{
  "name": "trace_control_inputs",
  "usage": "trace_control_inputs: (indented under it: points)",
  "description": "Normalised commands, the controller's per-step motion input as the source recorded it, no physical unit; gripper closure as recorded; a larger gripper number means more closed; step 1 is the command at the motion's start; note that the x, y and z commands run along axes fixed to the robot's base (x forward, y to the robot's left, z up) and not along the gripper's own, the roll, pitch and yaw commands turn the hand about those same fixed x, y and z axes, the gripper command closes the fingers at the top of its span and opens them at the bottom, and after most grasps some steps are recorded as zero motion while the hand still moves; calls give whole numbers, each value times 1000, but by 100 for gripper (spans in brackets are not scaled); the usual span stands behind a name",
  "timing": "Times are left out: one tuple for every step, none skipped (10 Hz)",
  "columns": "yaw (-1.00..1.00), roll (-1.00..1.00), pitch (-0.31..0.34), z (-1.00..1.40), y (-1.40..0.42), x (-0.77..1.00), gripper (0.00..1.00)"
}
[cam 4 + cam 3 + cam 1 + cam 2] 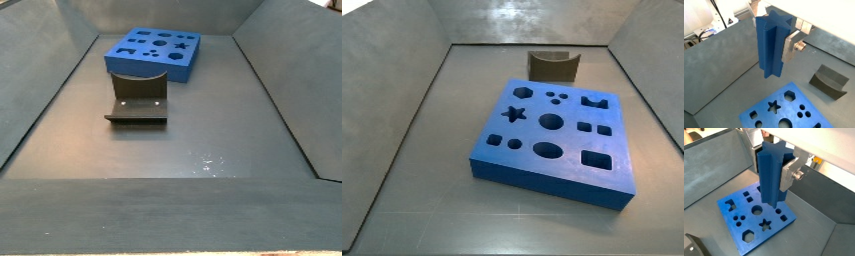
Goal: Pick up the star object. Move up. Move to above the board. Insert the star object.
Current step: Insert the star object.
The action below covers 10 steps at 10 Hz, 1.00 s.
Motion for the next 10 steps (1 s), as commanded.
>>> trace_control_inputs:
  points:
    - [0,-154,-49,-71,0,0,100]
    - [-503,100,0,-517,-191,166,100]
    - [-1000,109,43,-689,0,-11,100]
    - [-1000,63,9,-686,0,-3,100]
    - [-1000,0,0,-694,0,0,100]
    - [-1000,-40,-77,-637,0,0,100]
    - [-760,-306,0,-437,0,383,100]
    - [0,-43,0,0,20,0,100]
    - [26,-66,-126,-331,0,0,100]
    - [409,-143,-151,-723,0,0,100]
